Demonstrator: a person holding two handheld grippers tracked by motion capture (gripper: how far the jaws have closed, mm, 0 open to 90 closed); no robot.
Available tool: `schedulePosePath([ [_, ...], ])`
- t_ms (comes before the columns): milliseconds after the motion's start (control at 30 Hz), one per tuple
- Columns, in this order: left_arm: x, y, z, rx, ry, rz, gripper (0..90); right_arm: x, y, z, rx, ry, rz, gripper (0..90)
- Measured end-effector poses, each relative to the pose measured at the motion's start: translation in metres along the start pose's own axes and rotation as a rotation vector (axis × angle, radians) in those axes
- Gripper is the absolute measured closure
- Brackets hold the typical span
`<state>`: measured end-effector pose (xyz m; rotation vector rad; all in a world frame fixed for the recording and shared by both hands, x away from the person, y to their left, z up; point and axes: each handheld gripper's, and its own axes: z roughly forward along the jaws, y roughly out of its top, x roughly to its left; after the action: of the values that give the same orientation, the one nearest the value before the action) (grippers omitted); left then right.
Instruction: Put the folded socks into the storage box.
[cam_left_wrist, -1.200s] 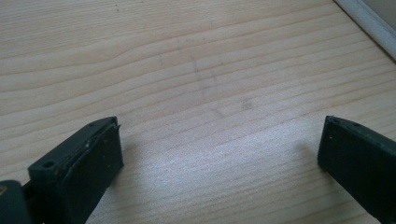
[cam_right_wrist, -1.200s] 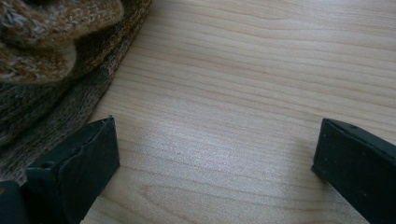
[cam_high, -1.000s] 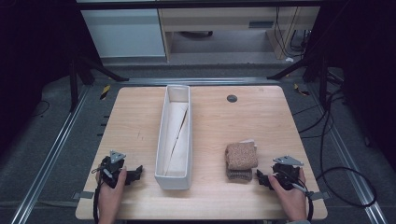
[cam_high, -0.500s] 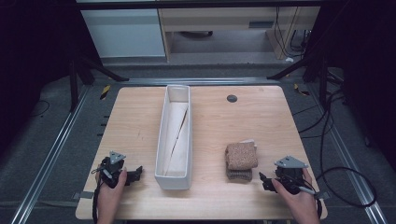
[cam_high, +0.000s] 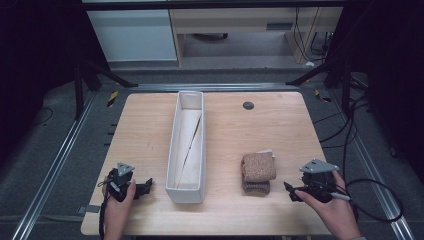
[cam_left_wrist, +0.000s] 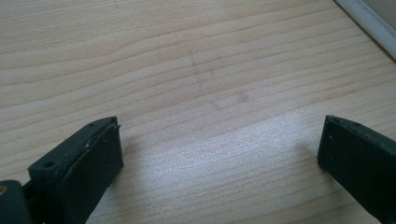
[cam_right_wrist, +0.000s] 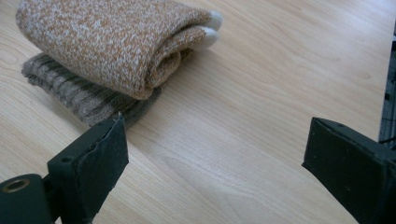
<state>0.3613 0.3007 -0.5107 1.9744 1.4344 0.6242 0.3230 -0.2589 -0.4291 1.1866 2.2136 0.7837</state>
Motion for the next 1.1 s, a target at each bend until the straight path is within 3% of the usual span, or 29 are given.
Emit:
schedulePosePath([
  [433,0.0,0.0,0.0,0.0,0.0,0.001,0.0,-0.013,0.039,-0.013,0.035,0.027,-0.151,11.0],
  [633,0.0,0.0,0.0,0.0,-0.002,0.001,0.0,-0.006,0.059,-0.017,0.066,0.064,-0.248,13.6],
  [900,0.0,-0.001,-0.001,0.0,-0.003,0.003,0.0,0.004,0.072,-0.019,0.061,0.114,-0.285,14.0],
  [1100,0.0,-0.001,-0.001,0.0,-0.004,0.003,0.0,0.01,0.087,-0.022,0.068,0.135,-0.35,13.0],
])
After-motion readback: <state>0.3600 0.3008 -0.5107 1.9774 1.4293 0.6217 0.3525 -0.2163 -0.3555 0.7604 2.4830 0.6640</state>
